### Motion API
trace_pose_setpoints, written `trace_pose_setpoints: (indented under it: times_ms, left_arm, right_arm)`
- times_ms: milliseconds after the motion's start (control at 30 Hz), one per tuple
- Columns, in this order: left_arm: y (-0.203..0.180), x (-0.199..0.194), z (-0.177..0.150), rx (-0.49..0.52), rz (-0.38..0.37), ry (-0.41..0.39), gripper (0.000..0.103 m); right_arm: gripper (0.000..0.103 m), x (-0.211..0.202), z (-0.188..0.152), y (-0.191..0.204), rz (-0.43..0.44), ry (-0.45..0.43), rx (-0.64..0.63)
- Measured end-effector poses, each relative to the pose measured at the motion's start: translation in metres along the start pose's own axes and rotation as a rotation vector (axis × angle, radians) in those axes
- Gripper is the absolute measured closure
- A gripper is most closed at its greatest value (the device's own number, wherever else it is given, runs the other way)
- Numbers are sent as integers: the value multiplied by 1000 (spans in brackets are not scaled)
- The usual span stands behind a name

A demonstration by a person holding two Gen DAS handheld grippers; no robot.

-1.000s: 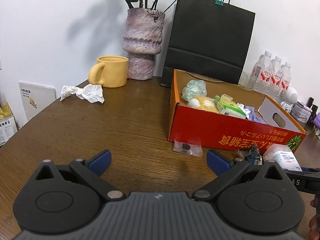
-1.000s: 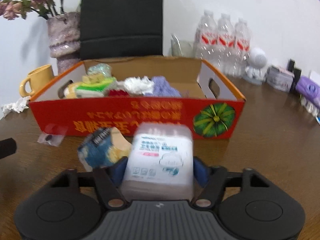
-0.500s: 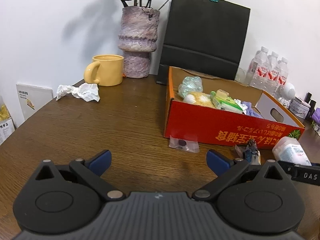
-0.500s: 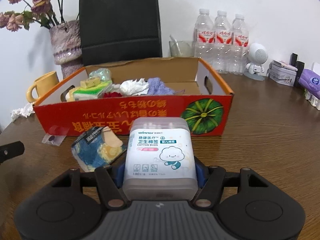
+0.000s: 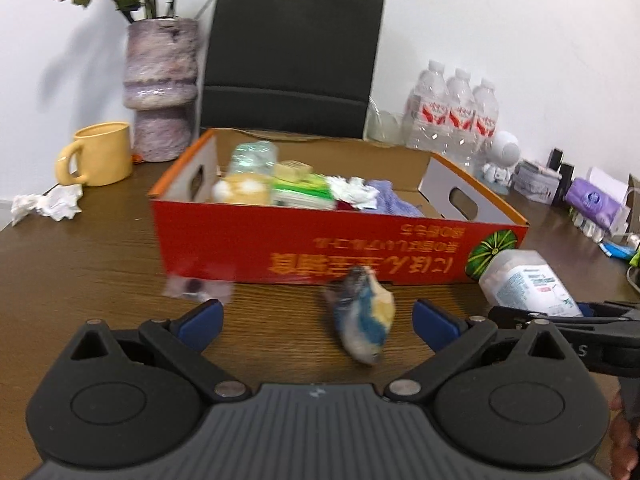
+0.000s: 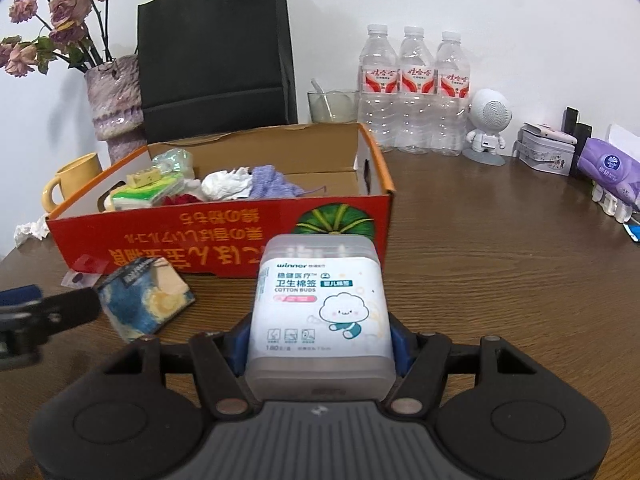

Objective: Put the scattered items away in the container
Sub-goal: 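Grasp the white cotton-bud container with the right tool while the left tool grasps the blue-and-yellow pouch, then carry the cotton-bud container toward the box with the right tool while the left tool holds the pouch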

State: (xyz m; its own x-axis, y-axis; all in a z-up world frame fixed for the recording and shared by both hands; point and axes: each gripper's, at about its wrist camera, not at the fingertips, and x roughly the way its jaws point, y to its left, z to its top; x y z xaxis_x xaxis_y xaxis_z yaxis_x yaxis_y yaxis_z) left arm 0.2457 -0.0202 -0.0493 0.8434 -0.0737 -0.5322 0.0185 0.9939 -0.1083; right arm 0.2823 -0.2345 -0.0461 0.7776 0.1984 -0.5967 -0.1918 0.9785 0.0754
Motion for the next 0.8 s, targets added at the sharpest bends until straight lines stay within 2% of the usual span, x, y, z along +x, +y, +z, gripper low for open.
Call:
trace_pose_setpoints:
  times_ms: [100, 200, 300, 367, 400, 467, 567, 800]
  left_arm:
    - [-11, 12, 1, 1, 19, 13, 8]
    - [-17, 20, 3, -7, 41, 30, 18]
    - [-18, 26, 2, -24, 41, 56, 33]
    - [-18, 28, 1, -29, 47, 69, 51]
    - [-18, 29, 0, -33, 47, 76, 56]
    - [-17, 28, -2, -38, 40, 86, 82]
    - [-16, 21, -5, -25, 36, 72, 88]
    - [-7, 9, -7, -38, 8, 49, 89]
  right_arm:
    - [40, -1, 1, -10, 5, -4, 3]
    - [40, 0, 2, -16, 15, -4, 0]
    - [40, -1, 3, -17, 25, -5, -2]
    - [40, -2, 3, -17, 30, -5, -3]
    - [40, -2, 3, -17, 32, -6, -3]
    - [40, -3, 3, -17, 36, -8, -5]
    - [40, -4, 3, -16, 36, -12, -8]
    - [40, -4, 2, -17, 31, -11, -3]
